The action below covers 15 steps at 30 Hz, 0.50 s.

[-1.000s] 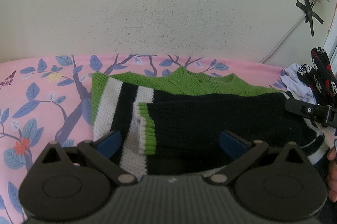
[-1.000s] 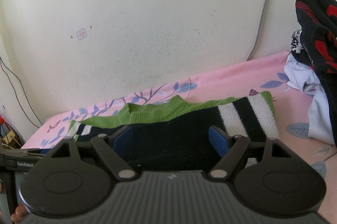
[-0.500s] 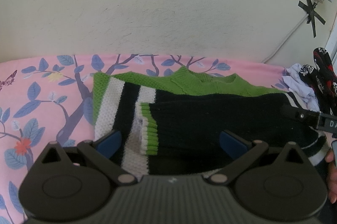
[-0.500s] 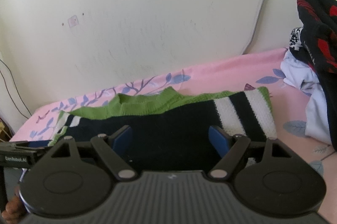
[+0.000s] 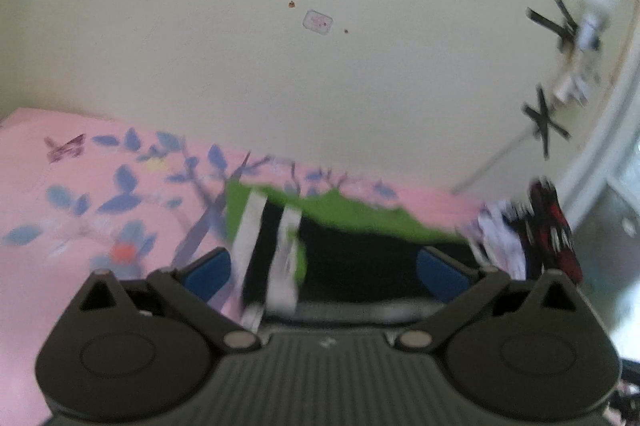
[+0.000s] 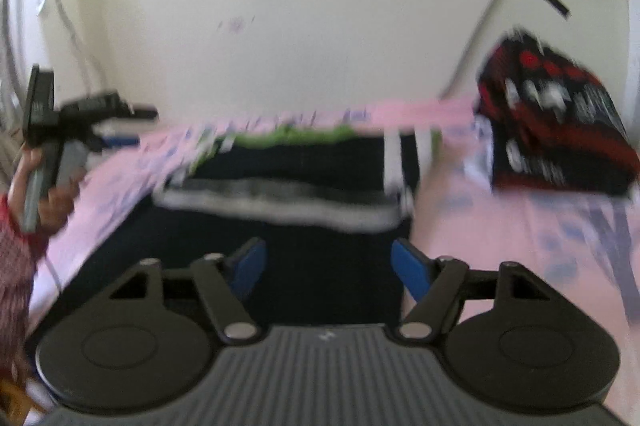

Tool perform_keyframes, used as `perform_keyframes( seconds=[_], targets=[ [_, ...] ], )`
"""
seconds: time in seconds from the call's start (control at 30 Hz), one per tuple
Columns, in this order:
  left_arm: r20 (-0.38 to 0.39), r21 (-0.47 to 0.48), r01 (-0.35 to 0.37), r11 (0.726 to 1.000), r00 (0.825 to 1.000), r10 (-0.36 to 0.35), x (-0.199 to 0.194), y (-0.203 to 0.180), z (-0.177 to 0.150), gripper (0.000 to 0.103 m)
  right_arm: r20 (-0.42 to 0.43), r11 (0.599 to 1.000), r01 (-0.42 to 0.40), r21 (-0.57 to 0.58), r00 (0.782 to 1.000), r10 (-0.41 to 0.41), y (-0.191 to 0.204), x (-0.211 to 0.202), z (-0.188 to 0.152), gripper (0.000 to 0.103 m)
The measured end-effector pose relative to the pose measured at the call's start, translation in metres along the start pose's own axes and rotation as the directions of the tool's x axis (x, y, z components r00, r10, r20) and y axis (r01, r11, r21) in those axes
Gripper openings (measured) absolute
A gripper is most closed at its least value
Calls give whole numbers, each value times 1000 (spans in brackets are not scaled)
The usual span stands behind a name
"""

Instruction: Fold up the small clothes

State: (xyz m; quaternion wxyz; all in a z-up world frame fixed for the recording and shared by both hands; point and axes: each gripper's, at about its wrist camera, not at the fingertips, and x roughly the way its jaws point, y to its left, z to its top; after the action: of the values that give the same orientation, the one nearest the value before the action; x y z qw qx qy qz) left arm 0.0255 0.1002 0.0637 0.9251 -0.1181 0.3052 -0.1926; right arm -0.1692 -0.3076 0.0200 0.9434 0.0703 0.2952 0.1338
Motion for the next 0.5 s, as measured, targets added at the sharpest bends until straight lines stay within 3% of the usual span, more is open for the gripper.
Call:
perform_keyframes(
  seconds=[0.07,0.17,0.33,0.5],
  targets=[
    [-37,46,-44,998,998,46,-28,2,-25,103,-29,999,-27,30,999,28,-4,-15,-22,59],
    [-107,60,-102,993,988,108,-69,10,-65,101,-47,998,-47,41,998,49,-3,-35,-42,59],
    [-201,17,-101,995,974,103,-122,8,-121,88,-85,996,-80,39,993,83,-2,-56,-57,59],
    [-230,24,-97,995,968,100,-143,-8,-151,85,-100,996,-67,55,992,72,-12,-68,-62,59]
  ],
)
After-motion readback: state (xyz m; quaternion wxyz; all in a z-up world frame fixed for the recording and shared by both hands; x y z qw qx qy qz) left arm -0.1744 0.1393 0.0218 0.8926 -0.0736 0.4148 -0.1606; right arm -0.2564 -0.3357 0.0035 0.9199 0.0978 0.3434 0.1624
